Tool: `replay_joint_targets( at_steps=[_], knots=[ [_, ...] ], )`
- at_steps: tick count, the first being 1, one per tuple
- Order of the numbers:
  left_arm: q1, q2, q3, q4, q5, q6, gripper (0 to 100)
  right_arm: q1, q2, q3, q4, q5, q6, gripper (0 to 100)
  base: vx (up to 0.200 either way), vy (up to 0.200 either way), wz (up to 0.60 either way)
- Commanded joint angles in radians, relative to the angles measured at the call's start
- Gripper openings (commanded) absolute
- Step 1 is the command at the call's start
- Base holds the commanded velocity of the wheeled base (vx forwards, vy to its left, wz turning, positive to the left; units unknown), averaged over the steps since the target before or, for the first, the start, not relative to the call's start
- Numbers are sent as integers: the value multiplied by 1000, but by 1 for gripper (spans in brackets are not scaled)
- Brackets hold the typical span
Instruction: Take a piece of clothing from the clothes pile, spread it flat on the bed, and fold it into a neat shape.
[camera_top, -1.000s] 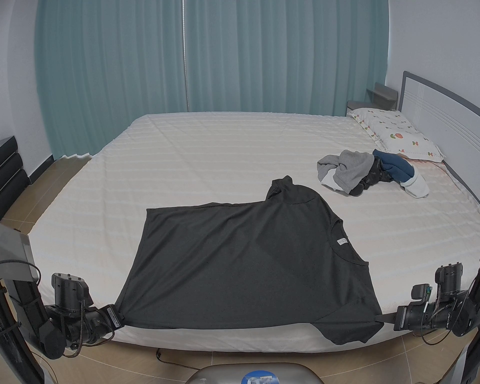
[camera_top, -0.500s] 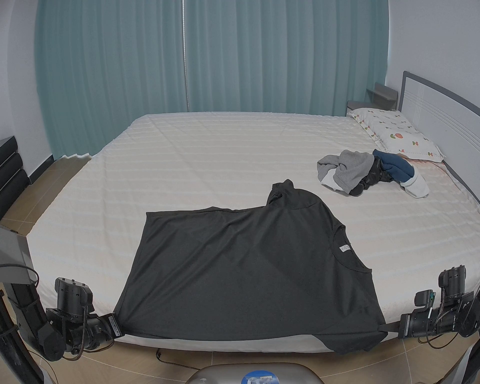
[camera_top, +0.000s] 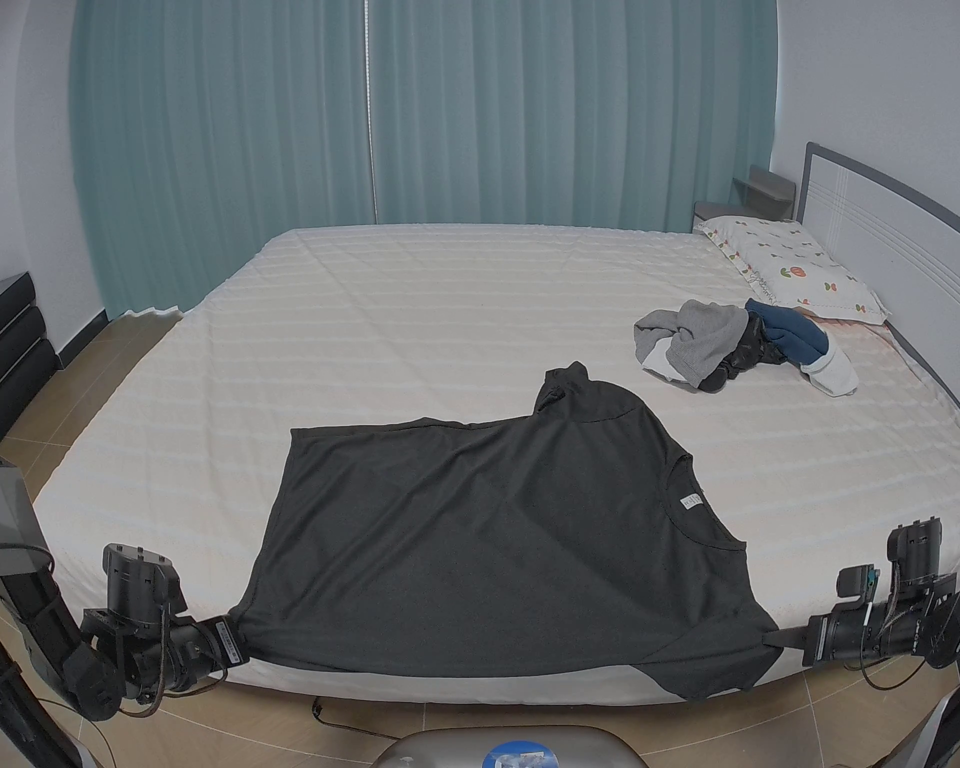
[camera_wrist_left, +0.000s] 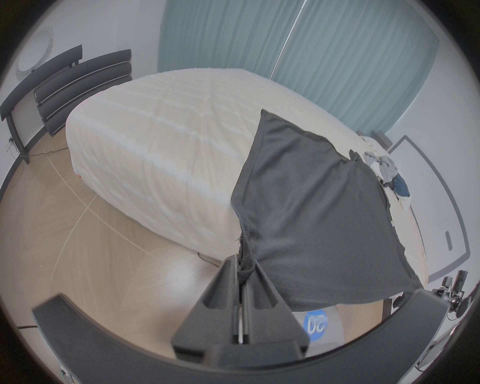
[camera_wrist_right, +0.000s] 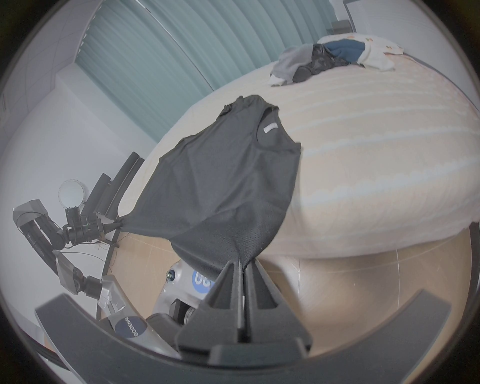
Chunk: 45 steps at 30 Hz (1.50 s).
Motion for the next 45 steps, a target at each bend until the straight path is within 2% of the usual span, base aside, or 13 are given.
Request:
replay_joint_targets(
  at_steps=[1,5,11,15,22,31,36,45],
  knots=[
    [24,3,-80,0,-1,-11,0,11,8,-84,-2,-6,23,0,0,0,0],
    [30,-2,-140,0,2,-51,0,31,14,-147,-2,-32,58,0,0,0,0],
    [54,1,-192,6,13,-52,0,63,16,-225,5,-43,111,0,0,0,0],
    [50,0,-193,6,13,-51,0,67,43,-262,-1,-75,111,0,0,0,0],
    [43,4,-195,-3,13,-51,0,76,65,-308,-1,-81,119,0,0,0,0],
    [44,32,-261,4,13,-54,0,76,126,-371,1,-101,133,0,0,0,0],
    [44,93,-294,-3,15,-54,0,77,174,-420,1,-103,164,0,0,0,0],
    [44,181,-385,-5,15,-54,0,77,260,-495,4,-120,165,0,0,0,0]
  ],
)
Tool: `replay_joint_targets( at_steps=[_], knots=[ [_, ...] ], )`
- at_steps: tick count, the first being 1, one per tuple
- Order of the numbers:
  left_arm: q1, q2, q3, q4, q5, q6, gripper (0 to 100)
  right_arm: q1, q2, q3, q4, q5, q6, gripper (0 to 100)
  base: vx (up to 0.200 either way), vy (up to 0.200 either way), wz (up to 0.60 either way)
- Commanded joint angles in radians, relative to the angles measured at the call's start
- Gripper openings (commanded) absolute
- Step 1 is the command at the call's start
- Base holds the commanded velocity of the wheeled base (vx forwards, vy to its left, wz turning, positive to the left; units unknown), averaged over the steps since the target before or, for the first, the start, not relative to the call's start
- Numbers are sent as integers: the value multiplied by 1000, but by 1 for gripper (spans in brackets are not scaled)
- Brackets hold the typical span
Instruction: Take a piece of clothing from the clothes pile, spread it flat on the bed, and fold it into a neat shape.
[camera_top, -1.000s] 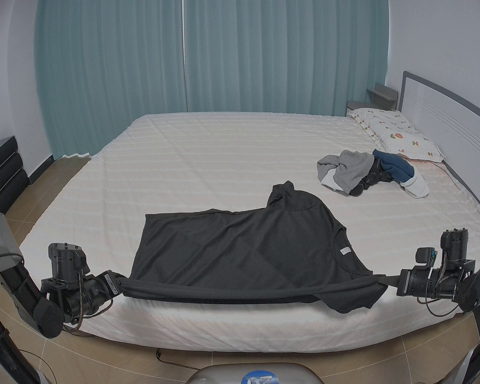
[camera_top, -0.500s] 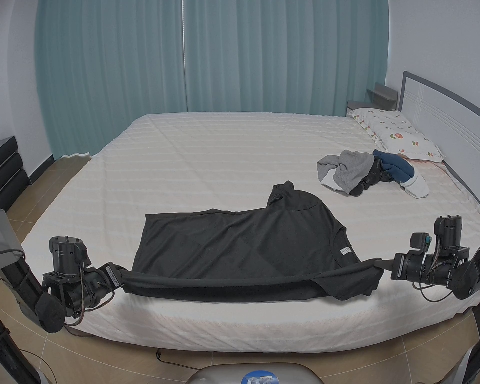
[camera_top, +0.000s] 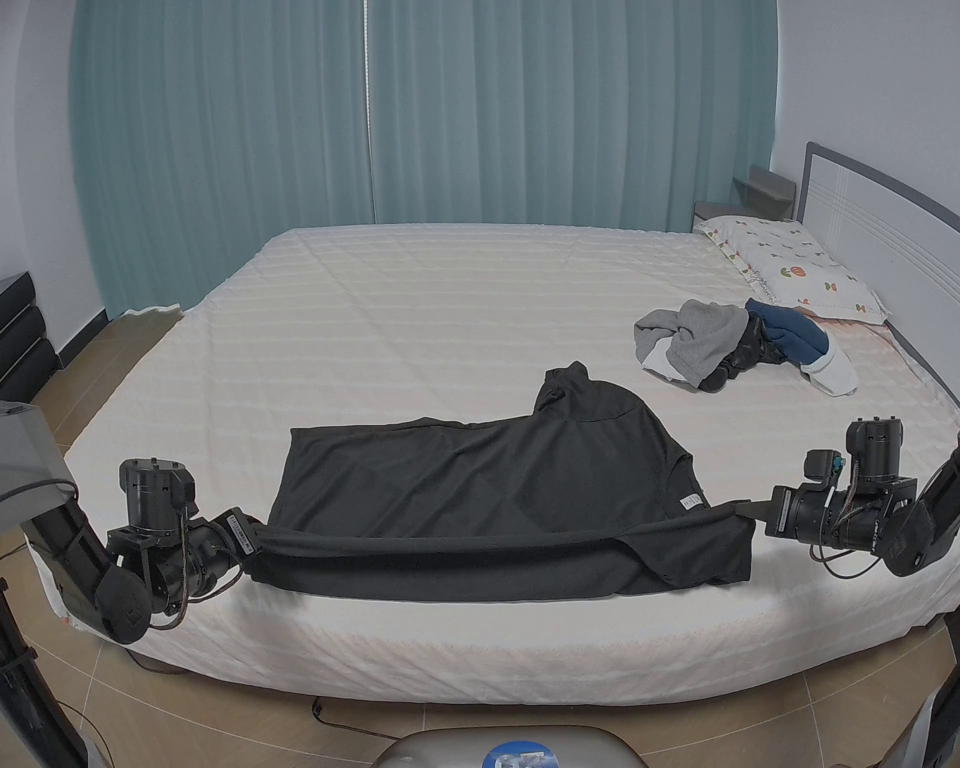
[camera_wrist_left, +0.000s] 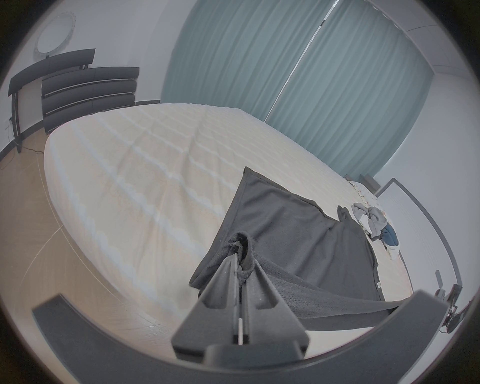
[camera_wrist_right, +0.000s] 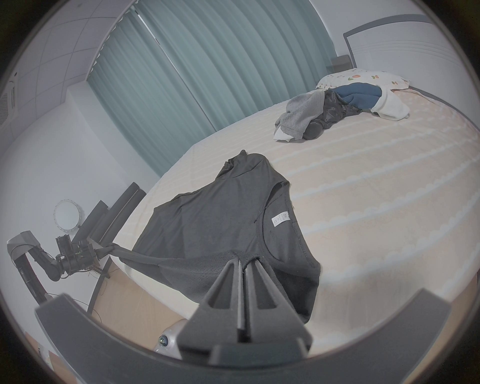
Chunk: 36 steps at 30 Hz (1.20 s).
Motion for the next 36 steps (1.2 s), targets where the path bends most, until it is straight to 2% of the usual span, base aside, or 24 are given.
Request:
replay_joint_targets(
  at_steps=[1,23,24,26,27,32,36],
  knots=[
    [0,69,-48,-2,1,-2,0,1,69,-34,-5,-7,0,0,0,0,0],
    [0,193,-197,-2,8,-93,0,3,222,-153,-28,-7,92,0,0,0,0],
    [-1,196,-205,-2,8,-96,100,3,230,-155,-36,-7,95,0,0,0,0],
    [0,204,-214,-2,8,-105,100,5,242,-155,-53,-8,96,0,0,0,0],
    [0,207,-215,-2,8,-109,100,3,250,-155,-63,-8,96,100,0,0,0],
    [2,208,-221,-3,8,-120,100,3,279,-159,-108,-7,112,100,0,0,0],
    [9,193,-224,-2,11,-169,100,-8,261,-156,-126,-16,176,100,0,0,0]
  ],
)
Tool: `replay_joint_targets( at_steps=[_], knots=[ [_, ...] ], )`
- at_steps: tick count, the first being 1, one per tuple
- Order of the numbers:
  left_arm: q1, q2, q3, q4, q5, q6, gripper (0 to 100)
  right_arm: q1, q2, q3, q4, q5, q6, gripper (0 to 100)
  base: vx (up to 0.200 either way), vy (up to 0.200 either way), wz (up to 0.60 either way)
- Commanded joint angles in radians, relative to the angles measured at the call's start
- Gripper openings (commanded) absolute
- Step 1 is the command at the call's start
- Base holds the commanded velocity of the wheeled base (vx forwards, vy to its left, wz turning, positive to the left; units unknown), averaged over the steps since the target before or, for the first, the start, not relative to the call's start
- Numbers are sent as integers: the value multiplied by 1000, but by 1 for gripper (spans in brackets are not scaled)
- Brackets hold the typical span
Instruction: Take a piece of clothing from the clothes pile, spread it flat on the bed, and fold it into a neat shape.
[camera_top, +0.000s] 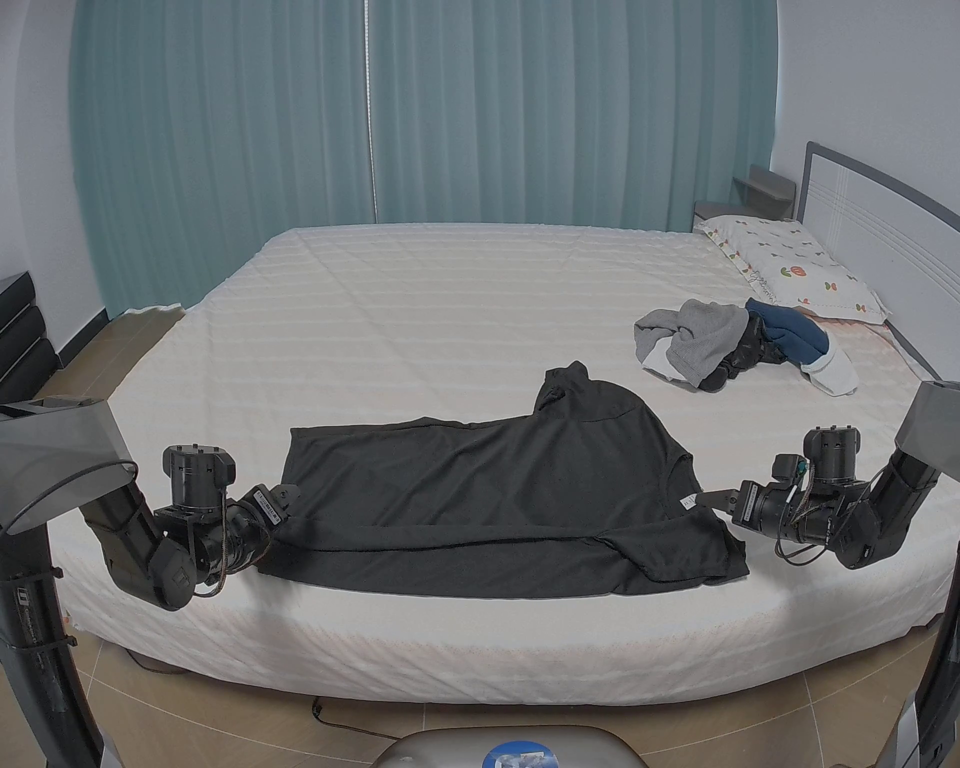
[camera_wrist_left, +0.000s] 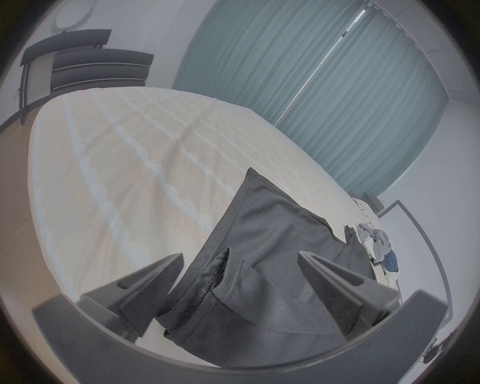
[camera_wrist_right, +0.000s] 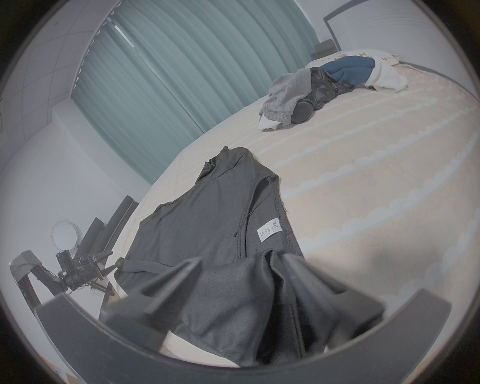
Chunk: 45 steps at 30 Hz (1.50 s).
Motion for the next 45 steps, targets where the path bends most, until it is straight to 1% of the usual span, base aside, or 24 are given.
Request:
replay_joint_targets(
  at_steps=[1,3,6,7,8,9,11,13,14,26,28,31,34,36,38,41,45],
  knots=[
    [6,-19,2,-1,5,-27,100,-13,-16,3,-11,-12,52,100,0,0,0],
    [8,-28,8,1,5,-27,100,-18,-27,6,-13,-15,64,100,0,0,0],
    [9,-90,40,-1,5,-28,100,-36,-92,55,-14,-18,139,100,0,0,0],
    [9,-93,40,-1,5,-28,100,-36,-95,58,-13,-18,142,100,0,0,0],
    [11,-114,51,-1,3,-30,100,-36,-122,78,-13,-18,174,100,0,0,0],
    [11,-142,66,-1,0,-38,100,-36,-154,100,-13,-18,225,100,0,0,0],
    [9,-166,95,-1,-13,-47,100,-33,-185,116,-11,-16,288,100,0,0,0],
    [9,-175,115,-2,-21,-48,100,-30,-197,121,-7,-16,342,100,0,0,0],
    [9,-175,118,-4,-24,-48,100,-27,-197,121,-3,-16,354,100,0,0,0],
    [3,-177,135,-2,-29,-51,100,-6,-214,133,1,-19,357,100,200,0,0],
    [-3,-191,147,-2,-29,-50,100,-4,-216,136,0,-19,357,100,0,0,0],
    [-40,-240,167,7,-44,-61,100,2,-216,138,0,-21,357,100,0,0,0],
    [-83,-278,183,15,-69,-105,100,2,-216,138,0,-21,357,100,0,0,0],
    [-124,-290,189,51,-81,-120,100,4,-220,141,0,-21,357,100,0,0,0],
    [-135,-290,186,77,-79,-120,100,5,-223,144,0,-21,357,100,0,0,0],
    [-158,-323,172,169,-82,-125,100,16,-230,152,0,-21,355,100,0,0,0],
    [-192,-317,161,257,-82,-123,100,30,-230,158,0,-21,357,100,0,0,0]
  ],
)
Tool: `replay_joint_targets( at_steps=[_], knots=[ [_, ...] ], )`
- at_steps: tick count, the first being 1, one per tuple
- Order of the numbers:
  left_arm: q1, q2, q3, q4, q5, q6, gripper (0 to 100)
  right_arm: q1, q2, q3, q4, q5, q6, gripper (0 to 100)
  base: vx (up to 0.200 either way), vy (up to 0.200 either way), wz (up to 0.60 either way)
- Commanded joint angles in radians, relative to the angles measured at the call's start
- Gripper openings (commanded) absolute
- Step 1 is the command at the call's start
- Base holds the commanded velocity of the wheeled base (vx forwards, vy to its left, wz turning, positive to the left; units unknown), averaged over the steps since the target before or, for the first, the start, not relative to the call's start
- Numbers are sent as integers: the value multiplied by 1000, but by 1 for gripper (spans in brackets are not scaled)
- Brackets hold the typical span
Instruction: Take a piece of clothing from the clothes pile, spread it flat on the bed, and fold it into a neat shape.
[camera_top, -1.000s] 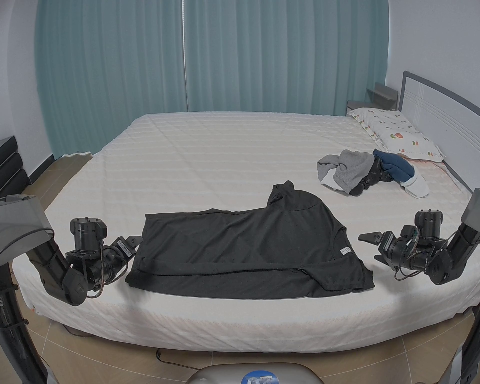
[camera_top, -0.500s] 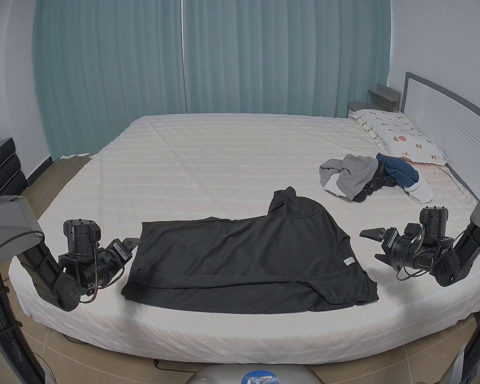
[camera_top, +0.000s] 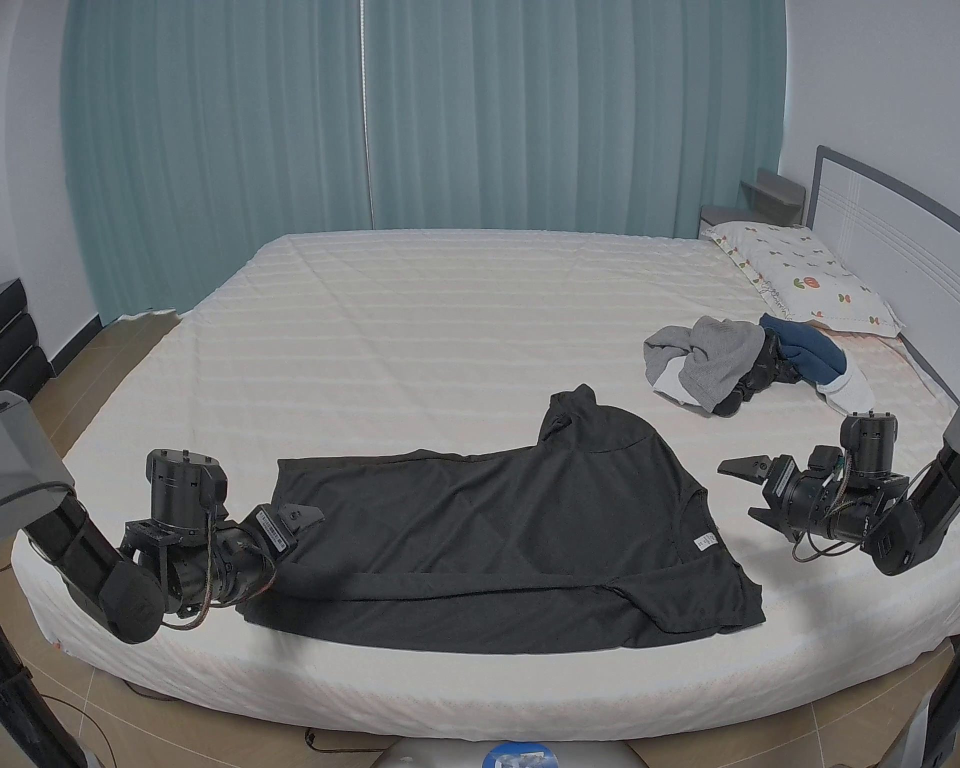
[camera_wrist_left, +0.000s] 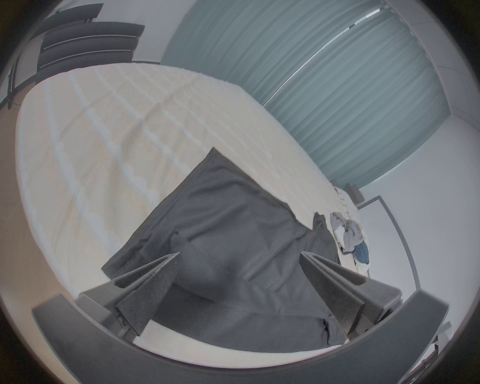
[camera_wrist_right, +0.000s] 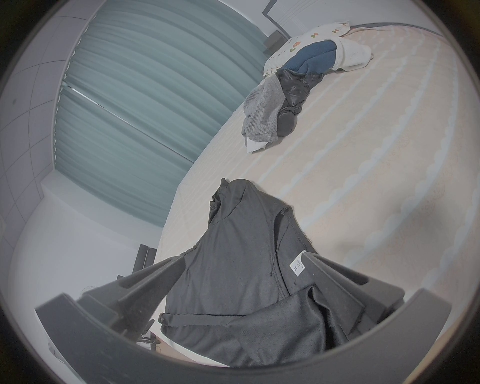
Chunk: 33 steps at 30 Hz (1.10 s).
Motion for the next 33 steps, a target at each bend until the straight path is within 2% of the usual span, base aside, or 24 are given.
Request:
replay_joint_targets(
  at_steps=[1,3,19,25,31,33],
  knots=[
    [-41,-24,-16,50,-2,-1,100,17,-7,10,0,-1,1,100,0,0,0],
    [-50,-7,-31,93,-5,-4,100,18,-7,11,0,-1,-1,100,0,0,0],
    [-50,171,-85,95,-4,-3,100,20,-5,10,0,-2,-1,100,0,0,0],
    [-10,222,-161,93,-4,-7,100,21,-7,11,0,-2,-1,100,0,0,0],
    [30,216,-226,67,-4,-124,100,24,-4,11,0,-2,-1,100,0,0,0],
    [50,219,-238,46,-4,-133,100,24,-4,11,0,-2,-1,100,0,0,0]
  ],
)
